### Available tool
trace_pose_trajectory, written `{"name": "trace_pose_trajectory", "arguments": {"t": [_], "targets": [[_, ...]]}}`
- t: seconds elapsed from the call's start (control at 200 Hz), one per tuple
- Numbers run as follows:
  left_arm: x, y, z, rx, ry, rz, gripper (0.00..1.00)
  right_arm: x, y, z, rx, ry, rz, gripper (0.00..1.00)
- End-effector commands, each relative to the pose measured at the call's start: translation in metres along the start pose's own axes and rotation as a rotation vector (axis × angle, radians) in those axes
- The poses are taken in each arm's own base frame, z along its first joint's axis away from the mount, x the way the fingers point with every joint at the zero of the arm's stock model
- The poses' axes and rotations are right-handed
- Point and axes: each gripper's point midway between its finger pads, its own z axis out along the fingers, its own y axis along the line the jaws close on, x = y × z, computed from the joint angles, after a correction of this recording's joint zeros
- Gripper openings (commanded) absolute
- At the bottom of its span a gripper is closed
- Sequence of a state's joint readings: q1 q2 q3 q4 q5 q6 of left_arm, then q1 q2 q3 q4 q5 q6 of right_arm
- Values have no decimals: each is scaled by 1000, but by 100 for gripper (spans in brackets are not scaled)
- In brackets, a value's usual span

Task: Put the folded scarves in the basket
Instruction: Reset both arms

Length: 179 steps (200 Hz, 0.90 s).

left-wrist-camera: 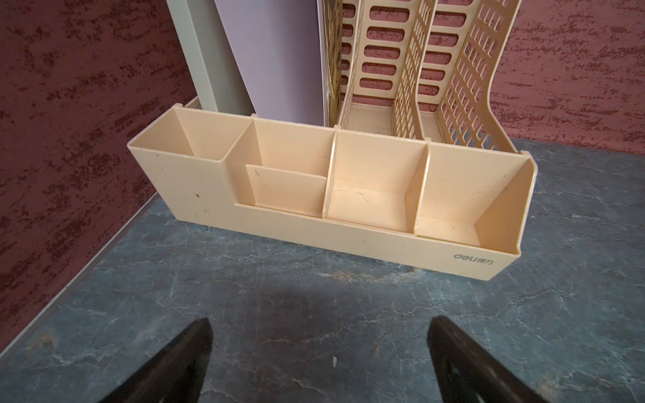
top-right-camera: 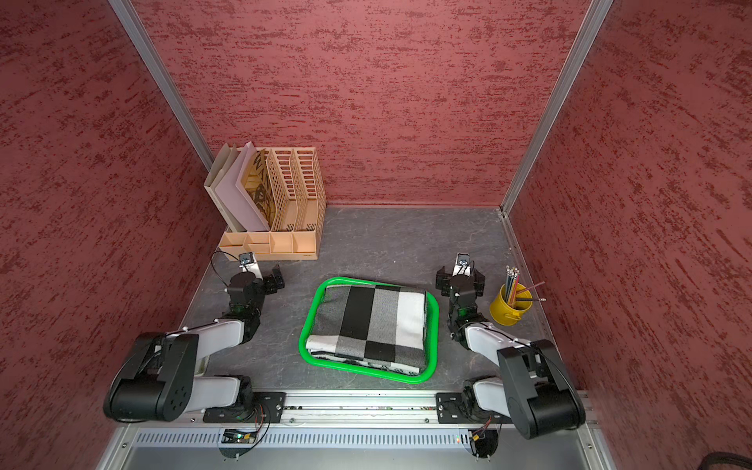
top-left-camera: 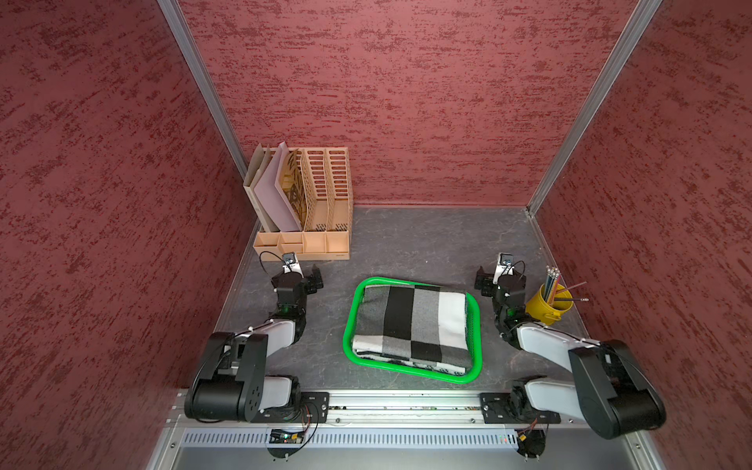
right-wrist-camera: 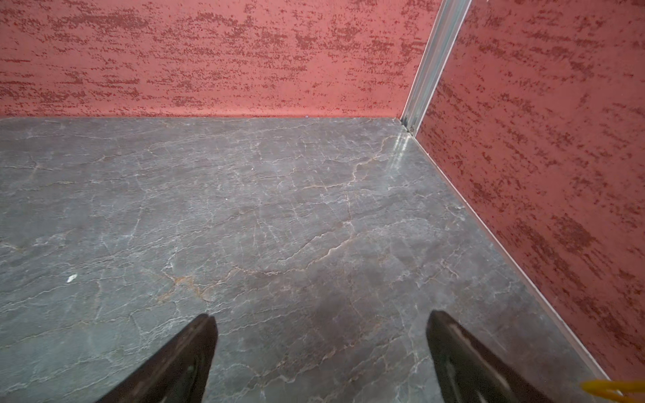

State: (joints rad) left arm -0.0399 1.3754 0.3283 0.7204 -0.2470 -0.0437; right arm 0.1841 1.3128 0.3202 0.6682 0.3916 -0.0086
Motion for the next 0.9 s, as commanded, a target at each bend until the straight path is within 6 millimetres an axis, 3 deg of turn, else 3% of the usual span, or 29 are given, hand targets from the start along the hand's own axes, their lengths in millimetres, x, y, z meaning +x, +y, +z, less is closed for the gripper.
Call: {"name": "trace_pose_trajectory", "arguments": {"t": [0.0, 0.045, 0.11, 0.25, 0.321, 0.406, 0.586, 0.891], "targets": [[-26, -3, 5, 9, -147, 3, 100, -36, -3, 1, 1, -173, 21, 98], [-20, -13, 8, 49, -113, 30, 100, -35, -6, 4, 3, -191, 38, 98], [-21, -13, 7, 50, -130, 25, 100, -26, -10, 8, 4, -198, 63, 98], [-10, -16, 1, 81, -155, 34, 100, -20, -1, 8, -59, -211, 46, 98], [-14, -18, -1, 81, -187, 44, 100, -11, 7, 10, -104, -201, 34, 98], [-13, -20, 12, 84, -142, 51, 100, -11, 1, 12, -82, -200, 50, 98], [-10, -10, 22, 106, -75, -12, 100, -7, -10, 40, -53, -73, 95, 98], [-9, -9, 21, 103, -70, -16, 100, -9, -9, 38, -60, -84, 95, 98]]}}
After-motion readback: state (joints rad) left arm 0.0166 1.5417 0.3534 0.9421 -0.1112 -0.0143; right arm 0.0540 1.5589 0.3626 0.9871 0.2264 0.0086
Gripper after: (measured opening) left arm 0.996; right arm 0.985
